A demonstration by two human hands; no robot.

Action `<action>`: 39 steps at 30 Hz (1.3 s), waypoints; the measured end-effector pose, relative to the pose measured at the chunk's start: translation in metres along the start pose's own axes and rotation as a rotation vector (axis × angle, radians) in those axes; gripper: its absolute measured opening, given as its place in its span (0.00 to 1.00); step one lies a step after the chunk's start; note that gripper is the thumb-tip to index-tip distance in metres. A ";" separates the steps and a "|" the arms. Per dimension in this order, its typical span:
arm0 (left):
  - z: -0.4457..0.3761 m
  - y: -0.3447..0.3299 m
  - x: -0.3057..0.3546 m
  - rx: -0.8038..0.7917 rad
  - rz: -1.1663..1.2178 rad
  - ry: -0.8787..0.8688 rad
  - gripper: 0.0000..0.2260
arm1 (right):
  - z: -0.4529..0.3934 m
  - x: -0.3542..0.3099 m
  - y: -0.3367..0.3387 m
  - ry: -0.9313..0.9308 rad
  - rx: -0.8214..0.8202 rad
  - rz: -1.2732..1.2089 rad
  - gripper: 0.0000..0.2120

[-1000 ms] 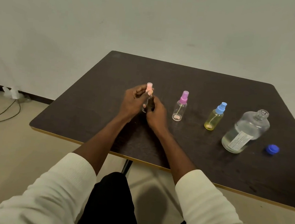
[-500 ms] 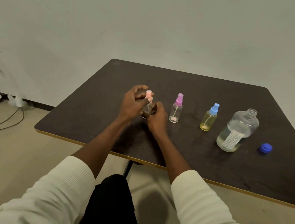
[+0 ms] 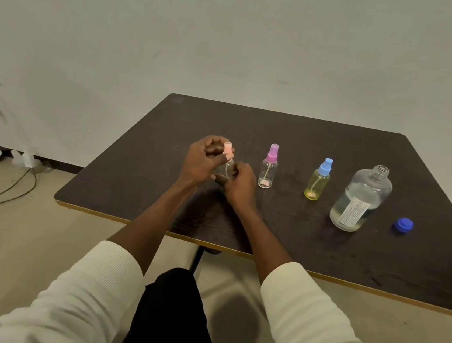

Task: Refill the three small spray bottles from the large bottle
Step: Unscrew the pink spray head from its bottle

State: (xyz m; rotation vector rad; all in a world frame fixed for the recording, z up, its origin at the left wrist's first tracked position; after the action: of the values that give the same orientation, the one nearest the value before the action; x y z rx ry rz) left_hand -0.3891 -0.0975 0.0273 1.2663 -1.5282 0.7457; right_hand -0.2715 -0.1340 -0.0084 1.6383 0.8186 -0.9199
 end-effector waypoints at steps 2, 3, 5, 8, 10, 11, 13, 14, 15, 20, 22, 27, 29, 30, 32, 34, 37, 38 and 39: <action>0.000 -0.001 0.001 0.033 -0.014 0.000 0.15 | -0.001 0.001 -0.001 0.000 -0.015 0.005 0.15; -0.001 -0.002 0.000 0.041 -0.025 0.001 0.15 | 0.000 0.002 -0.001 -0.002 -0.032 -0.013 0.16; -0.003 -0.002 -0.002 0.048 -0.036 0.017 0.13 | 0.000 0.004 -0.001 -0.007 -0.069 -0.066 0.19; -0.002 -0.003 -0.002 0.044 -0.059 0.025 0.13 | 0.001 0.007 0.000 -0.017 -0.106 -0.086 0.17; 0.000 -0.002 -0.001 0.026 -0.065 0.006 0.11 | 0.002 0.007 0.001 -0.027 -0.091 -0.088 0.16; 0.002 -0.001 0.000 0.007 -0.049 -0.005 0.09 | 0.003 0.007 0.001 -0.030 -0.076 -0.083 0.14; 0.004 0.000 0.000 -0.018 -0.013 -0.011 0.09 | 0.003 0.007 0.001 -0.027 -0.057 -0.069 0.10; 0.005 0.001 -0.001 -0.016 -0.007 -0.006 0.11 | 0.003 0.007 0.001 -0.025 -0.054 -0.065 0.10; 0.005 0.001 0.000 -0.002 -0.010 0.000 0.12 | 0.003 0.007 0.001 -0.025 -0.052 -0.064 0.10; 0.004 0.001 0.000 0.055 -0.076 0.006 0.16 | 0.005 0.004 0.002 -0.021 -0.047 -0.069 0.11; 0.005 0.001 -0.003 0.046 -0.107 0.012 0.15 | 0.005 0.005 0.001 -0.031 -0.043 -0.081 0.10; 0.010 0.004 0.000 0.024 -0.104 -0.022 0.14 | 0.005 0.002 0.003 -0.038 -0.040 -0.073 0.11; 0.010 0.004 0.003 0.031 -0.079 -0.012 0.16 | 0.006 0.001 0.003 -0.028 -0.044 -0.075 0.12; 0.009 0.004 0.003 0.021 -0.079 -0.008 0.17 | 0.007 0.001 0.003 -0.022 -0.045 -0.077 0.11; 0.008 0.004 0.001 0.011 -0.124 -0.002 0.17 | 0.007 0.002 0.004 -0.015 -0.043 -0.081 0.11; 0.007 0.005 -0.001 0.007 -0.143 0.009 0.14 | 0.006 0.002 0.004 -0.021 -0.041 -0.090 0.10; 0.007 0.002 -0.002 0.007 -0.094 0.015 0.12 | 0.005 0.004 0.002 -0.029 -0.038 -0.072 0.12; 0.007 0.001 -0.002 0.026 -0.087 0.014 0.12 | 0.004 0.004 0.002 -0.030 -0.034 -0.070 0.12; 0.007 0.000 0.000 0.055 -0.076 0.007 0.13 | 0.004 0.004 0.001 -0.032 -0.032 -0.074 0.12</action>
State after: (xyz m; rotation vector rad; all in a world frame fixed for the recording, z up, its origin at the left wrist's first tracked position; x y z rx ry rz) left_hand -0.3916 -0.1037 0.0246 1.3537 -1.4537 0.7465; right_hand -0.2690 -0.1382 -0.0124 1.5708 0.8729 -0.9769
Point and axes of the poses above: each hand's wrist, its own z-axis away from the middle knuckle, its own y-axis out of the back of the hand, x = y × z, the point moved 2 cm from there along -z, towards the middle knuckle, and after that the axes turned 7 degrees about -x, right-handed, at the moved point
